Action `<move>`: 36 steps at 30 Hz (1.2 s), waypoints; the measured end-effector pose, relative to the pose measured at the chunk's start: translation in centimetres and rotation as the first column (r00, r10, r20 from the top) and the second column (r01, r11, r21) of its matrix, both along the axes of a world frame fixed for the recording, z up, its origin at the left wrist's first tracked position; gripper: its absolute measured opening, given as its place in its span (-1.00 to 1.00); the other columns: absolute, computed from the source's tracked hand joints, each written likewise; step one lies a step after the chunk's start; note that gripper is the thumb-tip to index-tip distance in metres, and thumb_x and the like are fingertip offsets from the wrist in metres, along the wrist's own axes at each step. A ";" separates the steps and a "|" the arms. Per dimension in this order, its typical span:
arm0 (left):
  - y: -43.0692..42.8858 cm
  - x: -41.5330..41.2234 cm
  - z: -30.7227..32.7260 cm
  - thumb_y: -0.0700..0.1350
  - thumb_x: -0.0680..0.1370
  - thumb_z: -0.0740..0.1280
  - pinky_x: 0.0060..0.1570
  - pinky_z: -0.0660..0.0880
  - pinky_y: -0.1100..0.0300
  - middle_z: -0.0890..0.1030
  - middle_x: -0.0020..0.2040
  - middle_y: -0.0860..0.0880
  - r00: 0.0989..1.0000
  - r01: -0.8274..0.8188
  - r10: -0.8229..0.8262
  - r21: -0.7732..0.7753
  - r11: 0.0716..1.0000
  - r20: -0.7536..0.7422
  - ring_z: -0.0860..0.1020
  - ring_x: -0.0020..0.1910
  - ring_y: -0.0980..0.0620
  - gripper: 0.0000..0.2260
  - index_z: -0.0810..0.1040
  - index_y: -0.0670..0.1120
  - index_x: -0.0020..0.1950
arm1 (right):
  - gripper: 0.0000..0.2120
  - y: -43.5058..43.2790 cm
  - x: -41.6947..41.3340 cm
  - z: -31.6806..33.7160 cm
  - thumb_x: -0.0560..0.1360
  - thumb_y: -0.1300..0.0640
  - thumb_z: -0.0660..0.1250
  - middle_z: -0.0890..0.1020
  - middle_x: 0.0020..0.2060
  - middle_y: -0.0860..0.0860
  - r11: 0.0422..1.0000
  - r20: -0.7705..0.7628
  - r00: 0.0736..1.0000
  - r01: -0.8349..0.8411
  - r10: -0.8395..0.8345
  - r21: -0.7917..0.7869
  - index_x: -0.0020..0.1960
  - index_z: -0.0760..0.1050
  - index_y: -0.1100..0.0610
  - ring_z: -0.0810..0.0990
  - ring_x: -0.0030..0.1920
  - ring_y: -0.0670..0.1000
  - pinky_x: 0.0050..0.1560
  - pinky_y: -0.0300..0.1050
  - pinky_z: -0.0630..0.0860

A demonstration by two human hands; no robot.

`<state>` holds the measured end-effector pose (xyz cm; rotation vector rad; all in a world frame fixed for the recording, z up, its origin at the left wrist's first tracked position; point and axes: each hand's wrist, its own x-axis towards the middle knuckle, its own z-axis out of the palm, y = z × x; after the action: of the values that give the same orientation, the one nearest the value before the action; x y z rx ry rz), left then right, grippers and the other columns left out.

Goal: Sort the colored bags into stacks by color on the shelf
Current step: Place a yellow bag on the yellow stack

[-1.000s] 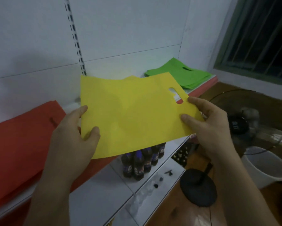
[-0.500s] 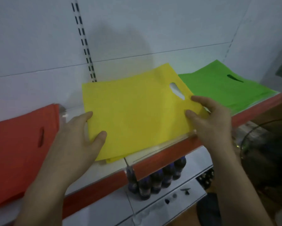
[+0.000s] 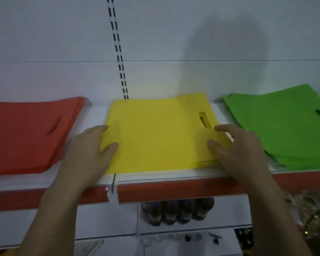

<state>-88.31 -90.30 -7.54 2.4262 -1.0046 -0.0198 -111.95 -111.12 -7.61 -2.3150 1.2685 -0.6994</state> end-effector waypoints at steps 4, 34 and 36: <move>1.2 -1.6 0.4 -0.01 0.58 0.35 0.24 0.39 0.01 0.53 0.33 -0.10 0.998 -0.039 0.045 -0.112 0.993 0.053 0.50 0.28 -0.10 -0.58 0.46 -0.08 0.42 | -0.59 0.2 0.3 1.5 0.48 -0.13 0.39 0.55 0.31 0.00 0.995 -0.022 0.995 -0.094 0.093 -0.039 0.31 0.51 -0.10 0.44 0.32 0.20 0.28 0.23 0.41; 57.7 16.0 3.3 0.06 0.58 0.30 0.33 0.43 0.03 0.39 0.48 0.06 0.728 -0.640 0.627 -0.051 0.766 0.276 0.40 0.41 0.02 -0.53 0.37 0.03 0.48 | -0.59 52.2 40.1 3.2 0.53 -0.04 0.39 0.54 0.22 -0.18 0.357 0.115 0.345 -0.928 0.931 -0.105 0.36 0.47 -0.05 0.46 0.21 -0.16 0.14 -0.32 0.27; 61.4 16.6 3.2 0.04 0.58 0.31 0.36 0.40 0.02 0.38 0.49 0.04 0.689 -0.689 0.673 -0.047 0.724 0.269 0.38 0.43 0.01 -0.53 0.37 0.01 0.48 | -0.59 55.9 42.7 3.7 0.52 -0.04 0.39 0.55 0.22 -0.16 0.311 0.115 0.299 -0.944 0.947 -0.109 0.35 0.47 -0.05 0.48 0.21 -0.12 0.15 -0.26 0.32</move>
<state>-71.75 -28.89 -4.31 2.7578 -0.1221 0.5644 -69.24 -55.23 -3.95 -2.3903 -0.3630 -0.3971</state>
